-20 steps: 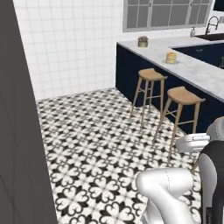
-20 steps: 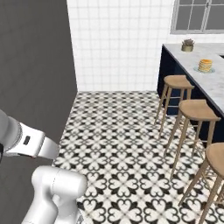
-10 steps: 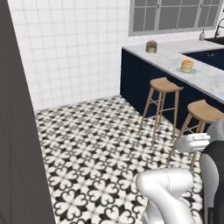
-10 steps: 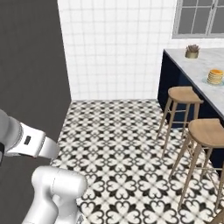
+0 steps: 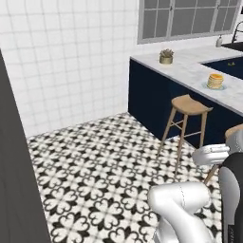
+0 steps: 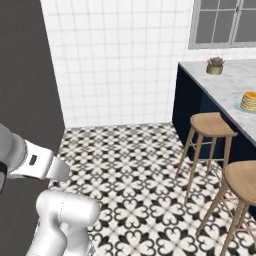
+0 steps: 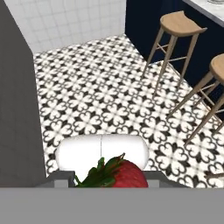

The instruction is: Take the strawberry from the fridge and place it on top of the pancake, located on the dining counter.

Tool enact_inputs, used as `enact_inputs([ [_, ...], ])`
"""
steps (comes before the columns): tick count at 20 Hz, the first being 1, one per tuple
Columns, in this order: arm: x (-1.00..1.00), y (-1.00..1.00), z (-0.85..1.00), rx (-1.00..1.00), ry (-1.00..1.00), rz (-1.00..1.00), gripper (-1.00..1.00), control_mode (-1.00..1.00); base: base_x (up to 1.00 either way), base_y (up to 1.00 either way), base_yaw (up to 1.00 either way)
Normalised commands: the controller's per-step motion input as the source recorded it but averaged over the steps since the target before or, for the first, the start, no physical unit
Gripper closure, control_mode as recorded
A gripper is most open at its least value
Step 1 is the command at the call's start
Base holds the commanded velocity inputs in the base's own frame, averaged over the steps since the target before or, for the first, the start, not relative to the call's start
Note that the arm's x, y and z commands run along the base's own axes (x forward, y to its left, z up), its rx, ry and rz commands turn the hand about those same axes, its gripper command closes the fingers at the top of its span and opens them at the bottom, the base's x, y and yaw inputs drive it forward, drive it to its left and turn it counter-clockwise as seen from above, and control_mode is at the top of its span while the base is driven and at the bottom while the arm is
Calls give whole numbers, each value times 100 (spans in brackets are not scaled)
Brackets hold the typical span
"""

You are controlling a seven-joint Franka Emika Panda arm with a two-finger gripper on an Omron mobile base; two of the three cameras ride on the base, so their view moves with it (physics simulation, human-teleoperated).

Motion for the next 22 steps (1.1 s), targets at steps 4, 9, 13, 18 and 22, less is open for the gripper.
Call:
enact_inputs([
  [4, 0, 0, 0, 0, 0, 0, 100, 100, 100, 1, -51],
  [9, 0, 0, 0, 0, 0, 0, 100, 100, 95, 28, -66],
  [13, 0, 0, 0, 0, 0, 0, 100, 100, 87, 60, -74],
  [18, 0, 0, 0, 0, 0, 0, 100, 100, 90, 63, -73],
  [22, 0, 0, 0, 0, 0, 0, 100, 100, 93, 64, -72],
])
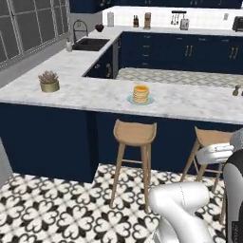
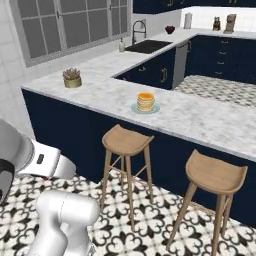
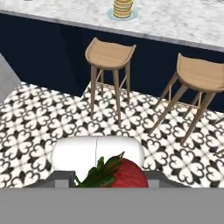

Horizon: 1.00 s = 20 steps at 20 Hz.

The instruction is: Take the strawberry from the fridge and place it on top of the pancake, located on the dining counter.

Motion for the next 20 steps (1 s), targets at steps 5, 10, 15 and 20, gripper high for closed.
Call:
enact_inputs([
  [5, 0, 0, 0, 0, 0, 0, 100, 100, 56, 66, -59],
  [10, 0, 0, 0, 0, 0, 0, 100, 100, 51, 40, -41],
  [15, 0, 0, 0, 0, 0, 0, 100, 100, 59, 66, -33],
  [20, 0, 0, 0, 0, 0, 0, 100, 100, 43, 78, -16],
])
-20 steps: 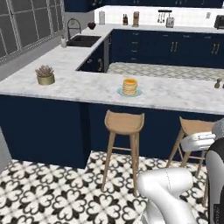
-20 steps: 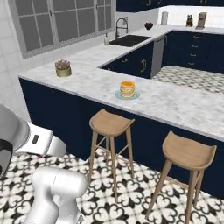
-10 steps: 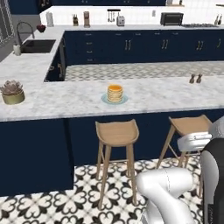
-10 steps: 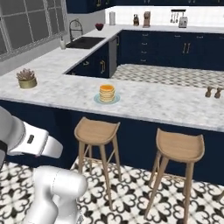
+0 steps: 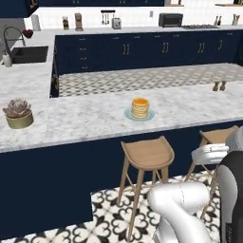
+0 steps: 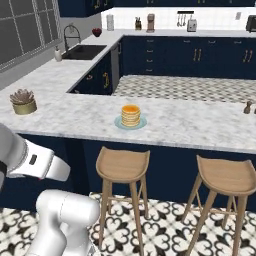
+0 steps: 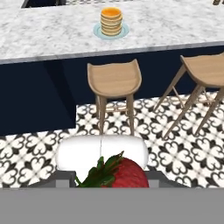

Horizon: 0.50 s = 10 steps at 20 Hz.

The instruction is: Take the strawberry from the fridge and place it on top of the pancake, located on the dining counter.

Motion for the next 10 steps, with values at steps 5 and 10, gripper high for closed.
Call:
enact_inputs([
  [5, 0, 0, 0, 0, 0, 0, 100, 100, 58, 6, -1],
  [10, 0, 0, 0, 0, 0, 0, 100, 100, 66, 0, 0],
])
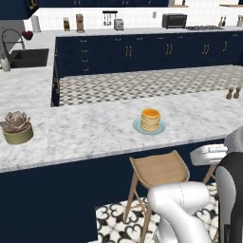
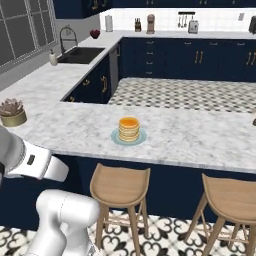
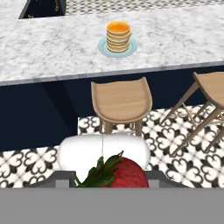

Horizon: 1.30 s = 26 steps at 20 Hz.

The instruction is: Take the strawberry from the fridge and place it on top of the pancake, located on the dining counter.

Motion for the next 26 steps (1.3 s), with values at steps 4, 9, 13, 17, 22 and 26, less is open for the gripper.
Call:
enact_inputs([
  [4, 0, 0, 0, 0, 0, 0, 100, 100, 55, 0, 0],
  [9, 0, 0, 0, 0, 0, 0, 100, 100, 48, 1, 0],
  [13, 0, 0, 0, 0, 0, 0, 100, 100, 46, 1, 0],
  [17, 71, 0, 3, 0, 4, 0, 100, -100, 0, 0, 0],
  [22, 98, 0, 6, 0, 14, 0, 100, -100, 0, 0, 0],
  [26, 100, 0, 0, -1, 13, 0, 100, -100, 0, 0, 0],
])
